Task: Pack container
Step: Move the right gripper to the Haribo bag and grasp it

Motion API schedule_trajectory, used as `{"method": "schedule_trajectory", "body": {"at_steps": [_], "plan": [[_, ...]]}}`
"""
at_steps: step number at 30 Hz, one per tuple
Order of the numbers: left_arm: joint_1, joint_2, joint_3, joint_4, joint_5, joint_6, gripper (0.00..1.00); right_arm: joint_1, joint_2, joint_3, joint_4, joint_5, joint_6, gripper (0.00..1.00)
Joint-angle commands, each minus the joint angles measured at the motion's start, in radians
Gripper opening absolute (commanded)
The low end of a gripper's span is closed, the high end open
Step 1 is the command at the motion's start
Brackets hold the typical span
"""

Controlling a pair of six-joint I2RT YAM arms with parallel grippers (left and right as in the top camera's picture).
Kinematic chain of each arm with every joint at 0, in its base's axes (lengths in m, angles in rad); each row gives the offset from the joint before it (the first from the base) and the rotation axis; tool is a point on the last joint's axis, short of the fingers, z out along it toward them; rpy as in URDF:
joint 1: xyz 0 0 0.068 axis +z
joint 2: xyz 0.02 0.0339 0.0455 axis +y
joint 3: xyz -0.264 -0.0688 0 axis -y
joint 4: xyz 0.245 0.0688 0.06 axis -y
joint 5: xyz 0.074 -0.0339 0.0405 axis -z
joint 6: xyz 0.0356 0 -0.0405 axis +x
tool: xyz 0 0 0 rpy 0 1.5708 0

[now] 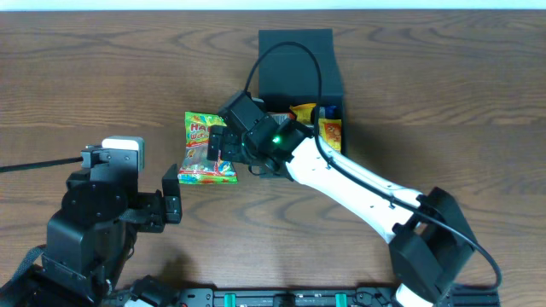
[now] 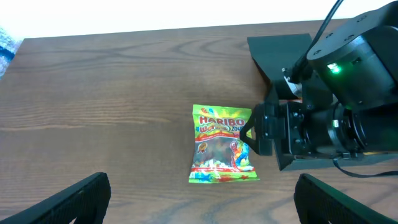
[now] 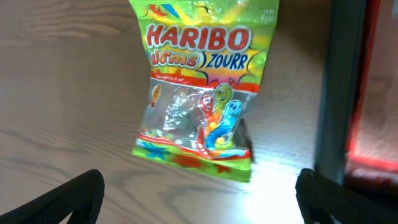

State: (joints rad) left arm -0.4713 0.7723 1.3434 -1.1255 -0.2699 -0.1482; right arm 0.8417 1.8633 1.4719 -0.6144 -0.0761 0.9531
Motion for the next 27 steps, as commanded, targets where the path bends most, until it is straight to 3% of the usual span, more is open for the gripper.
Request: {"method": "schedule_trajectory", "body": {"at_steps": [1,7,11,17,25,27], "plan": [[0.006,0.000,0.013,-0.001,-0.018,0.018,0.95,0.001,0.058,0.048,0.014,-0.057,0.115,0.99],[0.006,0.000,0.013,-0.001,-0.018,0.018,0.95,0.003,0.215,0.215,-0.014,-0.087,0.079,0.99],[0.006,0.000,0.013,-0.001,-0.018,0.018,0.95,0.003,0.332,0.338,-0.121,-0.047,0.079,0.99],[0.006,0.000,0.013,-0.001,-0.018,0.018,0.95,0.006,0.417,0.360,-0.137,-0.043,0.077,0.99],[0.006,0.000,0.013,-0.001,-0.018,0.018,0.95,0.018,0.455,0.360,-0.135,-0.043,-0.085,0.99],[0.006,0.000,0.013,-0.001,-0.018,0.018,0.95,0.024,0.455,0.360,-0.151,-0.044,-0.136,0.92]]}}
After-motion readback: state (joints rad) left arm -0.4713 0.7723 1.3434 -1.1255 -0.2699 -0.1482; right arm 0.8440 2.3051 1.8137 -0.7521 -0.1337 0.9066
